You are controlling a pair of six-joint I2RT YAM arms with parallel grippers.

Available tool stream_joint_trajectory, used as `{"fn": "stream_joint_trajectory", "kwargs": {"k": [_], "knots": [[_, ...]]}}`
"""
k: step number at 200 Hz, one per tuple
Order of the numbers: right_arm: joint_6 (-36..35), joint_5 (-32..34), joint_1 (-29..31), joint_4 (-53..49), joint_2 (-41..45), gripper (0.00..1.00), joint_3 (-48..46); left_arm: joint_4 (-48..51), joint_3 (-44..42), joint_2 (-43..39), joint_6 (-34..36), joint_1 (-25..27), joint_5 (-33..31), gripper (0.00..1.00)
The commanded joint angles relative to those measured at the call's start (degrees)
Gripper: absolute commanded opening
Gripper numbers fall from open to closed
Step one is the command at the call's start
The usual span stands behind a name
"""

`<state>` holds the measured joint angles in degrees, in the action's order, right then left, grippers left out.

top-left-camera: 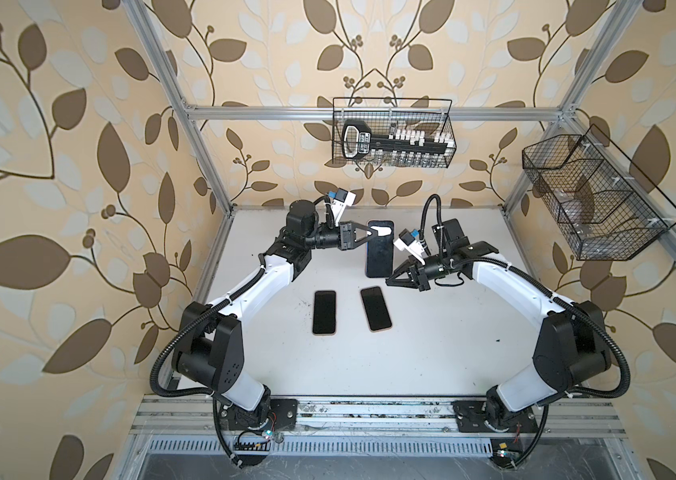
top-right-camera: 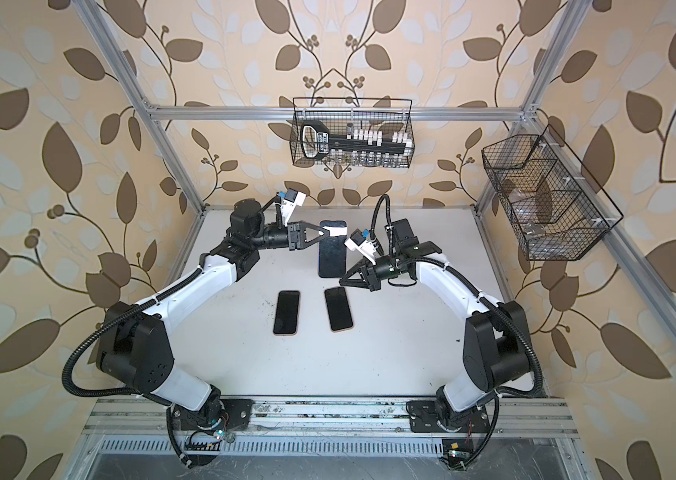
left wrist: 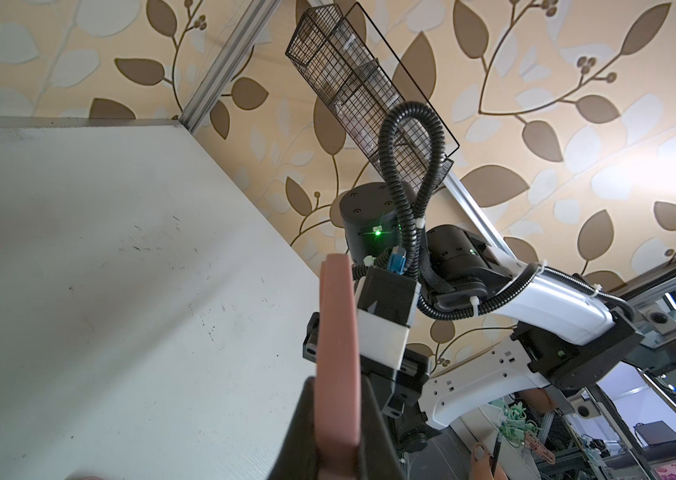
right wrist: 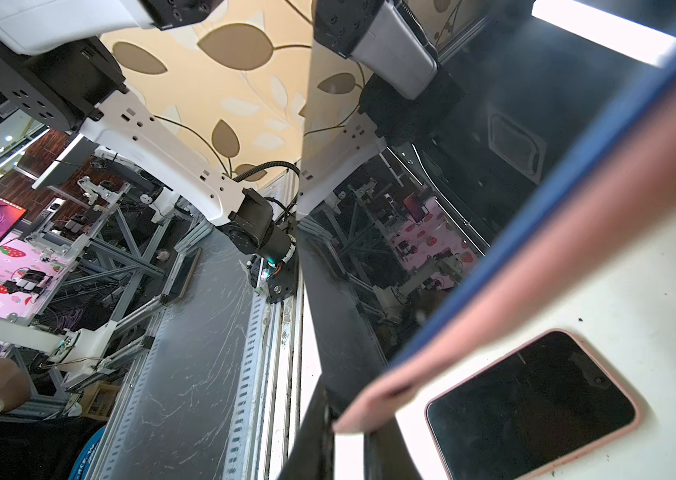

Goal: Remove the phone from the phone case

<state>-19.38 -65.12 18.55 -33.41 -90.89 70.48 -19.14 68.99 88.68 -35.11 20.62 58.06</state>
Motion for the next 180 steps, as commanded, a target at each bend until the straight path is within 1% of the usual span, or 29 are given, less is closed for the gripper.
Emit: {"fn": "stream_joint_trajectory", "kwargs": {"k": [1, 6, 19, 56, 78, 108, 127, 180], "knots": [[-1.64, -1.28, -0.26, 0.12, -0.37, 0.09, -0.96, -5.67, -0.24, -1.53, -2.05, 0.47, 1.7, 0.0], [-1.7, -1.5, -0.26, 0.09, -0.45, 0.09, -0.88, -5.68, -0.34, -1.66, -2.06, 0.47, 1.78, 0.0], [-1.81, -2.08, -0.35, 0.01, -0.51, 0.14, -0.88, -5.64, -0.5, -1.76, -1.98, 0.47, 1.79, 0.0], [-2.07, -3.45, -0.7, -0.17, -0.42, 0.15, -0.71, -5.72, -0.61, -1.73, -2.06, 0.47, 1.88, 0.0], [-2.25, -4.68, -1.04, -0.24, -0.49, 0.18, -0.69, -5.95, -0.83, -1.75, -2.14, 0.56, 1.81, 0.0], [-2.57, -5.39, -1.23, -0.52, -0.68, 0.17, -0.67, -6.04, -1.14, -1.74, -2.23, 0.56, 1.79, 0.0], [-2.75, -5.57, -1.23, -0.69, -0.8, 0.13, -0.52, -6.57, -1.36, -1.75, -2.69, 0.64, 1.7, 0.0], [-3.65, -5.17, -1.23, -1.46, -0.45, 0.07, -0.52, -9.36, -2.09, -1.84, -6.87, 0.96, 0.41, 0.0]]}}
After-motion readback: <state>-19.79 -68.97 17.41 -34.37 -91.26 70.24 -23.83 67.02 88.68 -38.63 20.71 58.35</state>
